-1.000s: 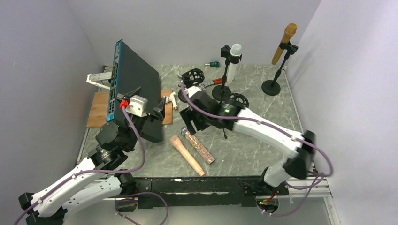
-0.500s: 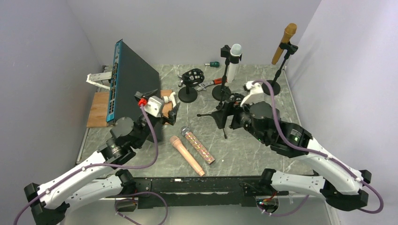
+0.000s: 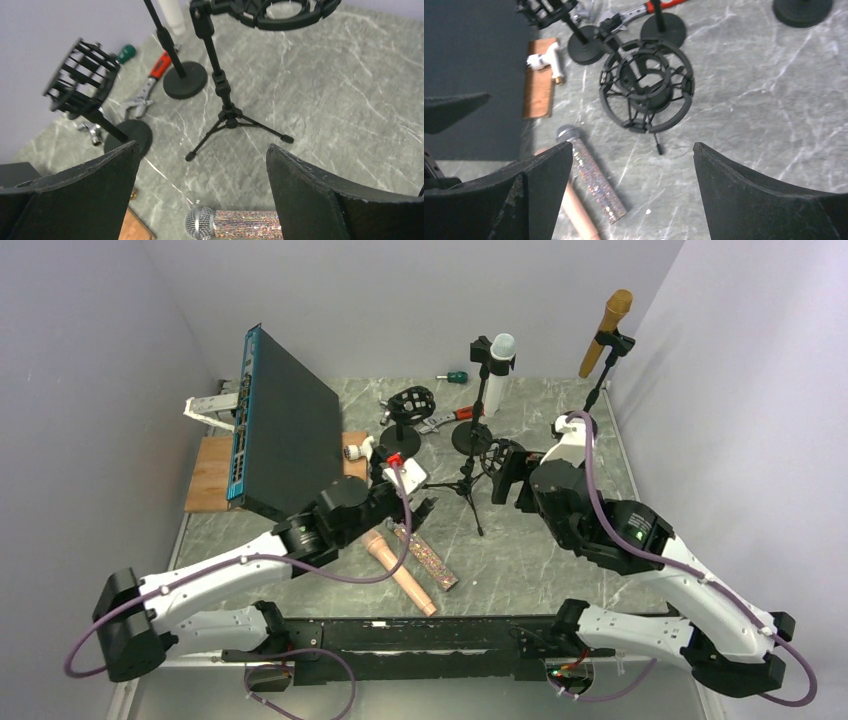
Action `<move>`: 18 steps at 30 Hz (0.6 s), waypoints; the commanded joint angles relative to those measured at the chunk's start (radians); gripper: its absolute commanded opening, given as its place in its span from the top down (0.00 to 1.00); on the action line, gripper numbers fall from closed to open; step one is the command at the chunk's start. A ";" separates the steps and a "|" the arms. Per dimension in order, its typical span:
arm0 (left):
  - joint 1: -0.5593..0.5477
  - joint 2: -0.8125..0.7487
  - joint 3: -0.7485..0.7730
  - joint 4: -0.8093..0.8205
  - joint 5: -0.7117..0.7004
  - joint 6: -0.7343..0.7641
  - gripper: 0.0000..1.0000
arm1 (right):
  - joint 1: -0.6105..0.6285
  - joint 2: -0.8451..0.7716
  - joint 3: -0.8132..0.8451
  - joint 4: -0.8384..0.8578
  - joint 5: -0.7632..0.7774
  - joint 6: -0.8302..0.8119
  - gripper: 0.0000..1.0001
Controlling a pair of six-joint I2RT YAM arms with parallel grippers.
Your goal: Remove the microphone from the stand
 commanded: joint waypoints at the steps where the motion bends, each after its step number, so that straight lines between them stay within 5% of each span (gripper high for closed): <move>1: -0.004 0.102 0.103 -0.031 0.006 -0.123 0.01 | -0.089 0.039 0.069 -0.018 -0.012 -0.104 0.08; 6: -0.005 0.211 0.148 0.014 0.052 -0.229 0.01 | -0.300 0.061 0.055 0.071 -0.245 -0.248 0.11; 13: -0.004 0.398 0.221 0.140 -0.171 -0.353 0.01 | -0.318 0.056 0.077 0.113 -0.300 -0.295 0.12; 18: -0.005 0.534 0.216 0.328 -0.209 -0.254 0.01 | -0.318 0.027 0.079 0.133 -0.302 -0.319 0.13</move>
